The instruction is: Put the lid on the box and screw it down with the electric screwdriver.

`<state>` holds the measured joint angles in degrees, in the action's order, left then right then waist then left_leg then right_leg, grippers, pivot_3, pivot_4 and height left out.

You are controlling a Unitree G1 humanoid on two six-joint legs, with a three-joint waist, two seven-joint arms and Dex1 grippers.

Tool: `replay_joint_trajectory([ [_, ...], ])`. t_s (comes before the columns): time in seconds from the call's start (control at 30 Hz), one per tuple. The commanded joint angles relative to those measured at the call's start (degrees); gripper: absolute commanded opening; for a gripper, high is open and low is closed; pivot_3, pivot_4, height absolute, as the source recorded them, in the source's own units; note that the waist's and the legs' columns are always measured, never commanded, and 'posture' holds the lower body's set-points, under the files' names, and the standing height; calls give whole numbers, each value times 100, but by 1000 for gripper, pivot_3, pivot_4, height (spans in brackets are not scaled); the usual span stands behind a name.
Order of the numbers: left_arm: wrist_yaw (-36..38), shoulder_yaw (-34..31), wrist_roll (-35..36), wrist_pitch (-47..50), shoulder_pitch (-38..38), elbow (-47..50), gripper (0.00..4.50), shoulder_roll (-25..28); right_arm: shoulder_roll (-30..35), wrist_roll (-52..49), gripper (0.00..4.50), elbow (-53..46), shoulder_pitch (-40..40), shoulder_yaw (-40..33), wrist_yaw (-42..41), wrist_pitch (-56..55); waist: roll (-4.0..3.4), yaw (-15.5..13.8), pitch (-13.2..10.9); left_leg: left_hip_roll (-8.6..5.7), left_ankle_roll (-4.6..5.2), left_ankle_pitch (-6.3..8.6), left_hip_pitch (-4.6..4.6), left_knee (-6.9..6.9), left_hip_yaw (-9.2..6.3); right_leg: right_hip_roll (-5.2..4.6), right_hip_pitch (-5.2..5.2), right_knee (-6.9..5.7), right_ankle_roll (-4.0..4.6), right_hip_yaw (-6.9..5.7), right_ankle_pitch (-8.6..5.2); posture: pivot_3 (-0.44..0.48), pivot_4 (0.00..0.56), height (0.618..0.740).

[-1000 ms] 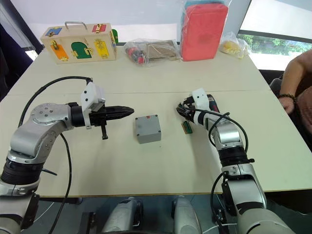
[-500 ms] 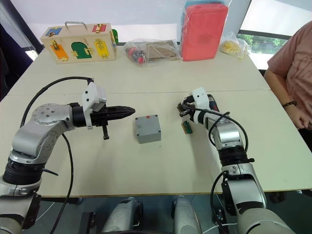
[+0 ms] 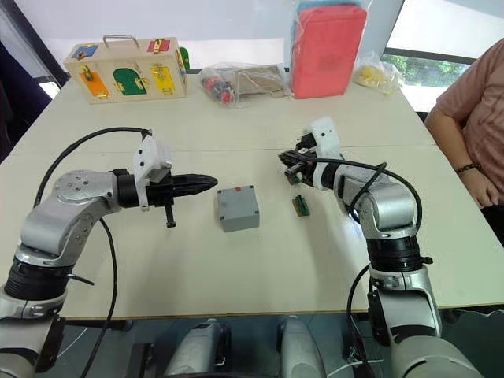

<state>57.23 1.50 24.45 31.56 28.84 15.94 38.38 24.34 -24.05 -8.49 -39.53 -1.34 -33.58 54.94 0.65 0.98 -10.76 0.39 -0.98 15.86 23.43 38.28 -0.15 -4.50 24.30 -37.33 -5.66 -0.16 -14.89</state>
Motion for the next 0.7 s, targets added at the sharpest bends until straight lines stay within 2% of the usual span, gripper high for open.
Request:
replay_joint_trajectory([
  [0.03,28,-106,47,-76,-64,182,0,149,-164,-279,95,-570,-101,115,91,329,0,-8,0,0,0,0,0,0,-2,0,0,0,0,-1,0,0,150,730],
  [0.2,3,-143,70,-81,-156,236,0,235,-440,-143,95,-613,136,600,248,268,0,-25,0,-1,0,0,0,0,0,-1,1,0,0,0,0,0,150,730],
  [0.7,-90,-136,98,-21,-180,318,0,214,-329,160,95,-155,223,848,195,-108,0,-16,0,-3,-1,0,2,0,1,-3,1,0,0,0,0,0,150,730],
])
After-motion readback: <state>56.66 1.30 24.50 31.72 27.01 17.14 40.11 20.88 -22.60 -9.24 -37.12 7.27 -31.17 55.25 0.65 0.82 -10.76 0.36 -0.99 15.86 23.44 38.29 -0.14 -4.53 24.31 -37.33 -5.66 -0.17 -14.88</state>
